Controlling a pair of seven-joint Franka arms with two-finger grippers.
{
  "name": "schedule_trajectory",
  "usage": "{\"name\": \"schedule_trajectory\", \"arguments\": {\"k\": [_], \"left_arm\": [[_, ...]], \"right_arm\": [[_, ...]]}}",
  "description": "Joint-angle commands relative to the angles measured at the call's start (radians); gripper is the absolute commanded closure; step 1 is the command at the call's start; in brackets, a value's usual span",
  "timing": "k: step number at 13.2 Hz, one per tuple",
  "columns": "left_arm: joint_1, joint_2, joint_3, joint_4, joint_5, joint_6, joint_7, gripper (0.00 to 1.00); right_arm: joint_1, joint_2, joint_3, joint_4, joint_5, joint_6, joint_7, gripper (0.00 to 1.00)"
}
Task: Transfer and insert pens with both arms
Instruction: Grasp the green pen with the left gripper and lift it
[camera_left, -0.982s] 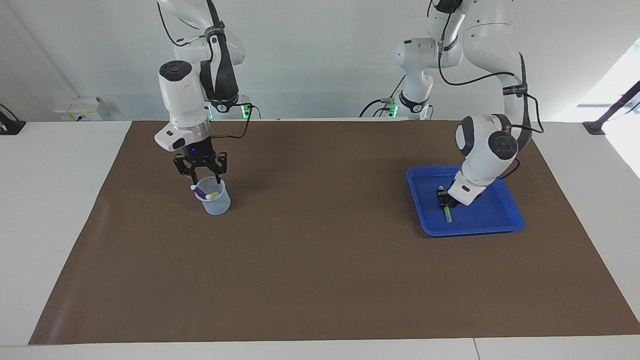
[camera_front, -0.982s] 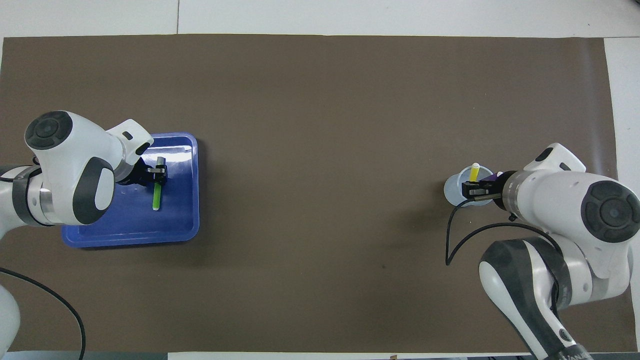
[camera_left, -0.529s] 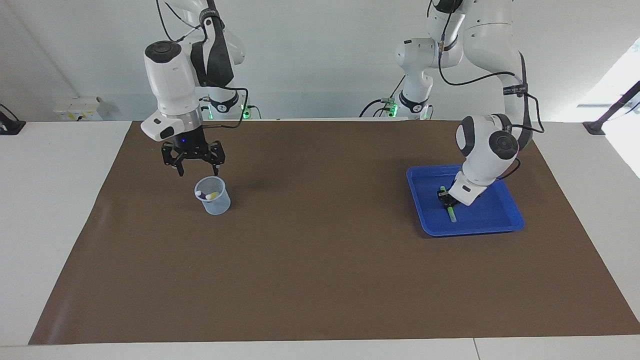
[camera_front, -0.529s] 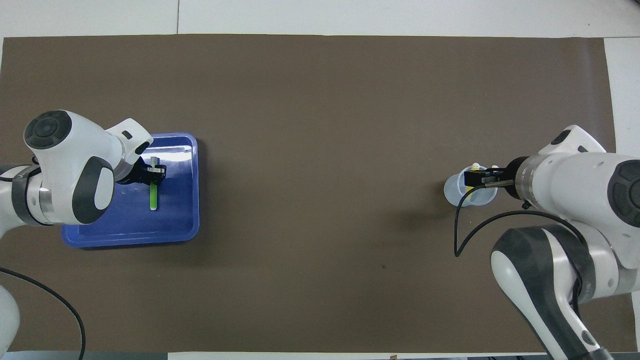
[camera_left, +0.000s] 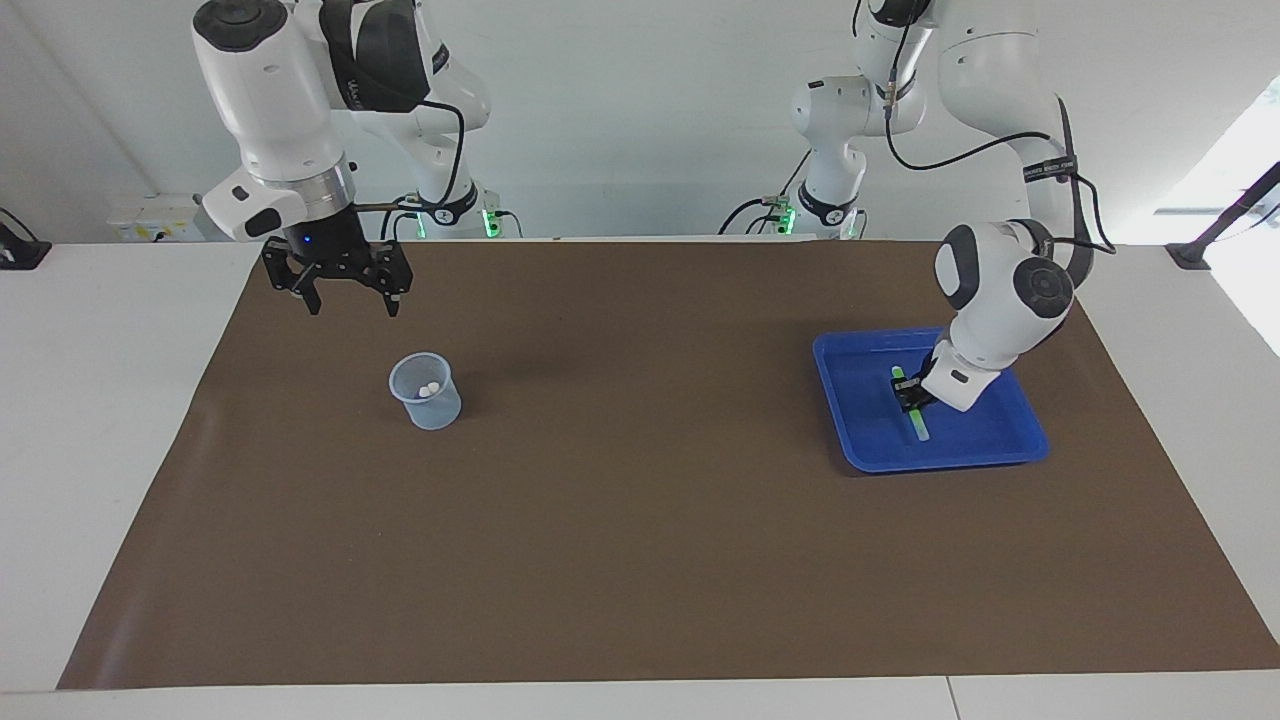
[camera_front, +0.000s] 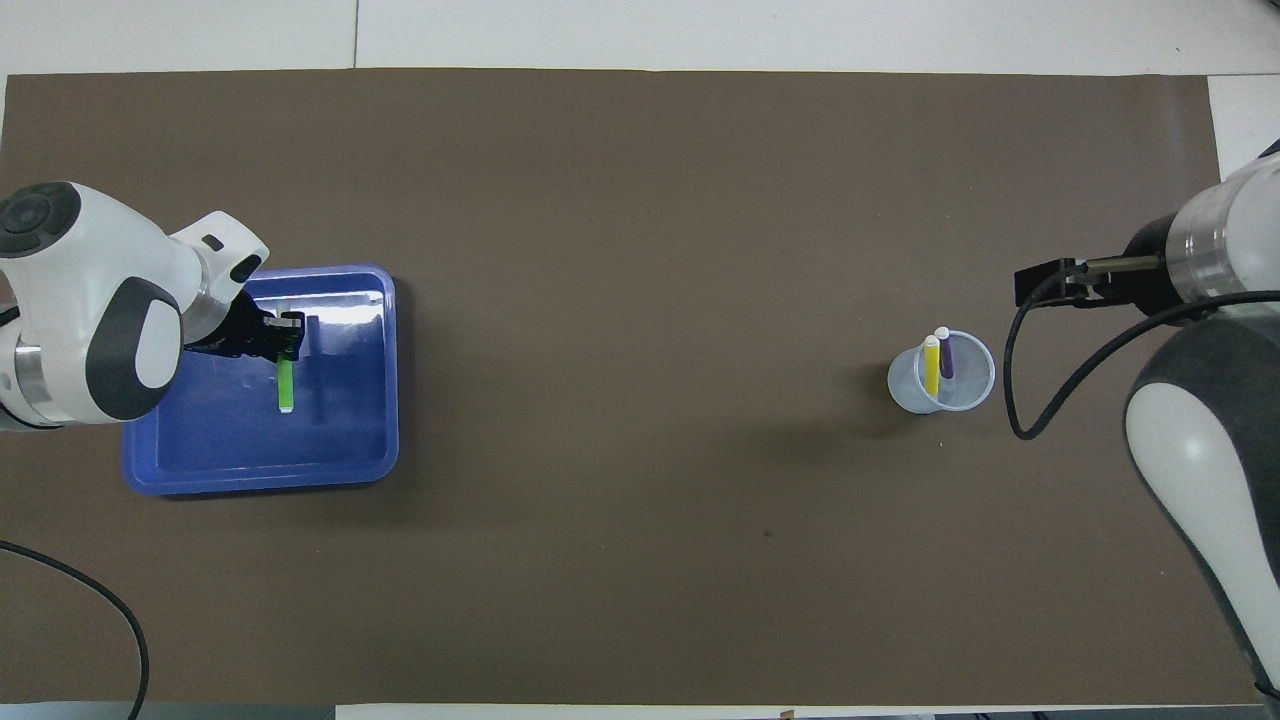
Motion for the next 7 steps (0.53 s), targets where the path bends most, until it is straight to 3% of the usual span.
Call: {"name": "schedule_trajectory", "arguments": {"k": [1, 4, 7], "left_arm": [[0.021, -0.001, -0.006, 0.126, -0.063, -0.171, -0.071, 1.0], [0.021, -0.041, -0.004, 0.209, -0.157, -0.293, -0.233, 1.0], [-0.002, -0.101, -0.018, 0.224, -0.207, -0.337, -0.523, 1.0]], "right_arm": [[-0.006, 0.053, 0.002, 0.112, 0.023, -0.101, 0.033, 0.0], [-0.006, 0.013, 0.002, 0.073, 0.028, -0.138, 0.086, 0.0], [-0.004, -0.042, -0.007, 0.011, 0.028, -0.14, 0.094, 0.0]]}}
